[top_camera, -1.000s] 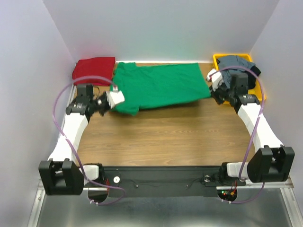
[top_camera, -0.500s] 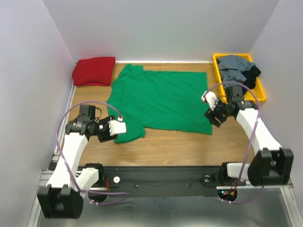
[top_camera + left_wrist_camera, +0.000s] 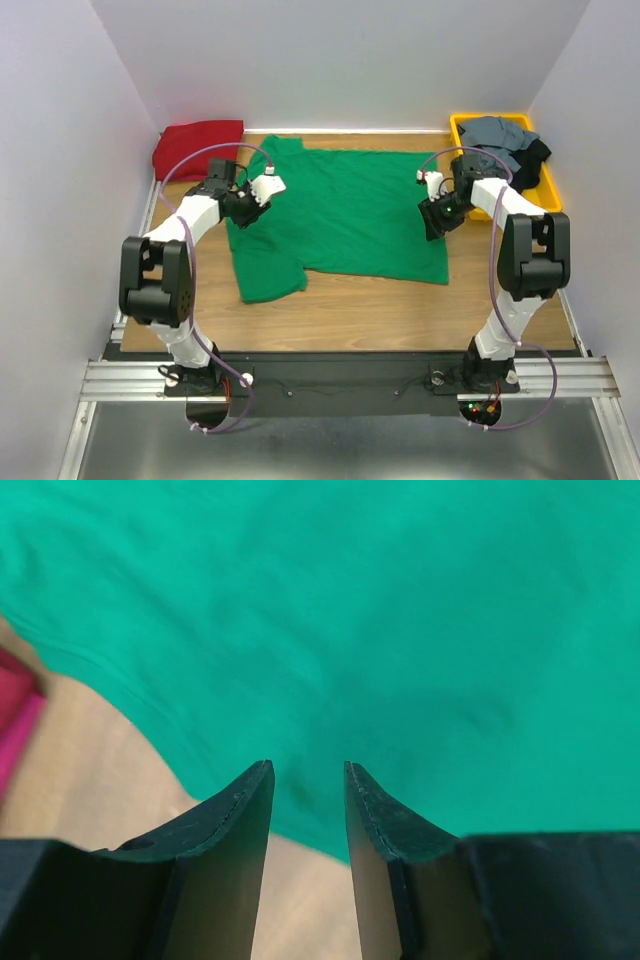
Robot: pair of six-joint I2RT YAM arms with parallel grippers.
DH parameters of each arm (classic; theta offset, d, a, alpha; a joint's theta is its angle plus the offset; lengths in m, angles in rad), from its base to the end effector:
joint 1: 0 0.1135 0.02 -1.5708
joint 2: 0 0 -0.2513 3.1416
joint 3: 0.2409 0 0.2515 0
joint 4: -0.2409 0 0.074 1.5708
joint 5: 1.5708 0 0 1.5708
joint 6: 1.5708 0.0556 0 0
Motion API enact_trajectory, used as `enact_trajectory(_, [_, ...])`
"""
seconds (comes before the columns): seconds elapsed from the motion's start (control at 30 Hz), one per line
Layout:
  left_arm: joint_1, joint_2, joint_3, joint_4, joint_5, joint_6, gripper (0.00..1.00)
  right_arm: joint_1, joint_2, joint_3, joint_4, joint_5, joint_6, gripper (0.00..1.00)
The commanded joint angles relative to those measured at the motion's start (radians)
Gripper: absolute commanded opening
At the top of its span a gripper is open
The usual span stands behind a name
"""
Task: Fold and stack the t-shirts
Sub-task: Flatten the tshirt out
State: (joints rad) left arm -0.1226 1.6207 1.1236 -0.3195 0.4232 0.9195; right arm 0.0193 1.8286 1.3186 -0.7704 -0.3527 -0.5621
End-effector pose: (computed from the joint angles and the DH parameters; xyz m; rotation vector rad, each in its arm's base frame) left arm 0.3557 -0.0668 0.2099 1.3098 1.8903 -0.1016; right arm 0.3622 0.0262 0.1687 -0.8559 2.6113 0.3639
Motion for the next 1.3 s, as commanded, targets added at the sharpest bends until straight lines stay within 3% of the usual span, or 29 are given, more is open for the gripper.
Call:
enact_trajectory(0.0, [-0.034,0.095,0.042,0.068,-0.13,-0.054,0.43,0.022,0.06,0.06,0.025,0.058,0.06,0.52])
enact_trajectory(0.17, [-0.066,0.123,-0.065,0.054,-0.237,0.019,0.4,0.028,0.141,0.07,0.026,0.112,0.047,0.52])
enact_trajectory(0.33, [-0.077,0.055,-0.188,-0.016,-0.25,0.045,0.38,0.028,0.13,0.016,0.025,0.153,0.008,0.52])
enact_trajectory(0.7, [-0.12,-0.292,-0.393,-0.291,-0.156,0.179,0.39,0.045,-0.074,-0.208,-0.042,0.183,-0.159,0.57])
enact_trajectory(0.83, [-0.12,-0.35,-0.332,-0.487,-0.081,0.28,0.41,0.044,-0.104,-0.15,-0.202,0.109,-0.235,0.56])
enact_trajectory(1.0, [-0.065,-0.28,-0.142,-0.489,0.021,0.224,0.43,0.019,-0.065,0.081,-0.208,0.023,-0.172,0.57])
enact_trajectory(1.07, [-0.039,-0.199,0.009,-0.394,0.048,0.097,0.46,0.016,0.02,0.201,-0.207,0.005,-0.1,0.57])
enact_trajectory(1.27, [-0.031,0.026,0.189,-0.089,-0.021,-0.146,0.47,0.016,0.229,0.41,-0.159,-0.025,0.068,0.54])
